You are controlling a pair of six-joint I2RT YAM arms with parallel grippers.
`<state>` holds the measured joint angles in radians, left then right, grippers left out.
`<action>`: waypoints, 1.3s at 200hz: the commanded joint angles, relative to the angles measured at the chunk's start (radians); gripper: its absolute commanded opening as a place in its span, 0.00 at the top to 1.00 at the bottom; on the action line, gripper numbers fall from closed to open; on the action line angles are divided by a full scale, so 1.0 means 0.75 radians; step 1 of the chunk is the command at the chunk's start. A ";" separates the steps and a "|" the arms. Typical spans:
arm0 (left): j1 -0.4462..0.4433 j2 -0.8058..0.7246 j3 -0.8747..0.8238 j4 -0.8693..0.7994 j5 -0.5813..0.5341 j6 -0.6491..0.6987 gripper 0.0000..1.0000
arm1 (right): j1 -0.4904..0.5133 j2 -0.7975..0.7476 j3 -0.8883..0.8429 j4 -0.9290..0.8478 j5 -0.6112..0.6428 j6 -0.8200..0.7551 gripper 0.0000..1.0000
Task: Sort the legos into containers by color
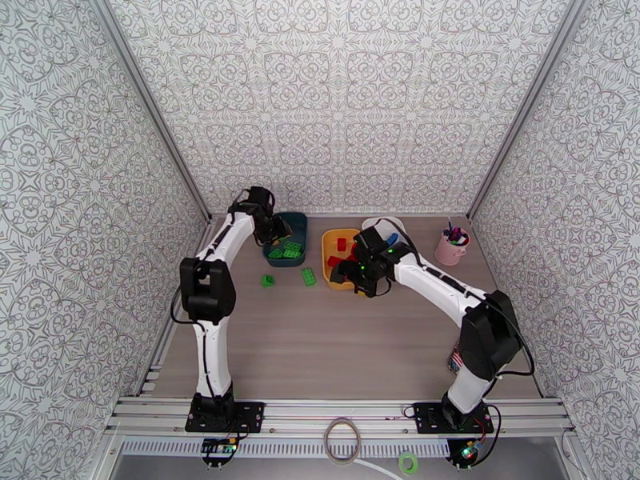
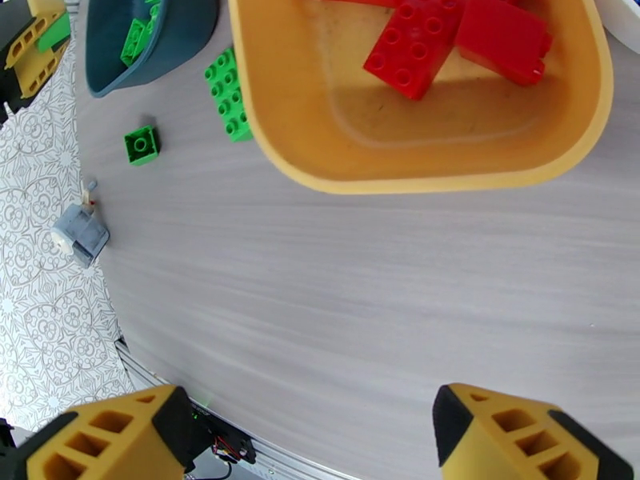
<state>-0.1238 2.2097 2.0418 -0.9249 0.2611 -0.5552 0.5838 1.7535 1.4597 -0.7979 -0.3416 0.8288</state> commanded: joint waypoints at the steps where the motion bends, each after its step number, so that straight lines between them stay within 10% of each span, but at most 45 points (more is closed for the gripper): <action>1: -0.010 0.012 0.045 -0.047 -0.009 0.058 0.38 | -0.006 0.036 0.085 -0.056 0.018 -0.043 0.16; 33: -0.037 -0.039 0.045 -0.076 -0.096 0.106 0.20 | -0.007 0.055 0.094 -0.059 0.007 -0.046 0.16; 151: 0.001 -0.590 -0.751 0.061 -0.294 0.086 0.12 | 0.048 -0.025 -0.059 0.022 -0.009 -0.013 0.16; 260: 0.051 -0.383 -0.858 0.170 -0.290 0.112 0.15 | 0.160 0.093 0.095 -0.052 0.006 -0.017 0.15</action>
<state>-0.1009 1.8717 1.3857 -0.8272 0.0540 -0.4774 0.7013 1.8019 1.4765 -0.7944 -0.3450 0.8219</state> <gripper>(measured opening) 0.862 0.848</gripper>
